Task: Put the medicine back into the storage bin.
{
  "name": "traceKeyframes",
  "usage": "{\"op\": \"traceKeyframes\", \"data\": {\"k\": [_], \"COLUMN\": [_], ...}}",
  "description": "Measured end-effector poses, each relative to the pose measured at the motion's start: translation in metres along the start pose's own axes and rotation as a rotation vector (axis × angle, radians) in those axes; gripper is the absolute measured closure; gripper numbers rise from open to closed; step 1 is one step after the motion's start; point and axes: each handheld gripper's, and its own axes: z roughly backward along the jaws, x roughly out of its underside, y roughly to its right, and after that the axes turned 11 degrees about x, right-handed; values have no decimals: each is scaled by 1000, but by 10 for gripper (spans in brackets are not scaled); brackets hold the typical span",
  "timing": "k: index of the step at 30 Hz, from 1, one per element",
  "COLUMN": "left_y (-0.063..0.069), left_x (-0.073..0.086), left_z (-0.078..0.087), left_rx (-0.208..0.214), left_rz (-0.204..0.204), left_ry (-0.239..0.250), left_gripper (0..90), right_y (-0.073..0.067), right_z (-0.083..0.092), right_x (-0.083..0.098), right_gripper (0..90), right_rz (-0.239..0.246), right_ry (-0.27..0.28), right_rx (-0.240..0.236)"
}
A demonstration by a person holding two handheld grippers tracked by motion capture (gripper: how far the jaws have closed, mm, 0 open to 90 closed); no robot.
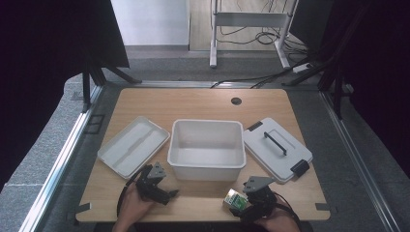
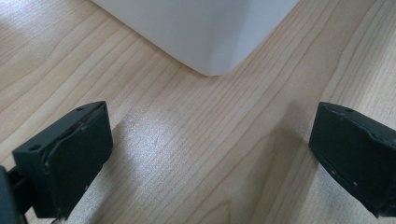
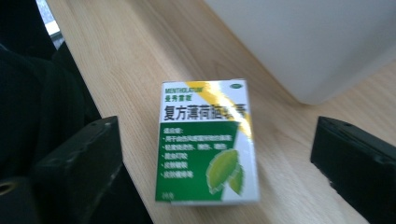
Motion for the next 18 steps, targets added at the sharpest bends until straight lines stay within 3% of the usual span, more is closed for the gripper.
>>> {"op": "traceKeyframes", "data": {"k": [8, 12, 18], "left_y": [0, 0, 0], "left_x": [0, 0, 0], "left_z": [0, 0, 0], "left_rx": [-1, -2, -2], "left_rz": [2, 2, 2], "left_ry": [0, 1, 1], "left_gripper": [0, 0, 0], "right_y": [-10, -12, -13], "right_z": [-19, -20, -16], "right_x": [2, 2, -2], "right_gripper": [260, 440, 445], "right_rz": [49, 66, 84], "right_ry": [-70, -80, -109], "right_rx": [11, 12, 13]}}
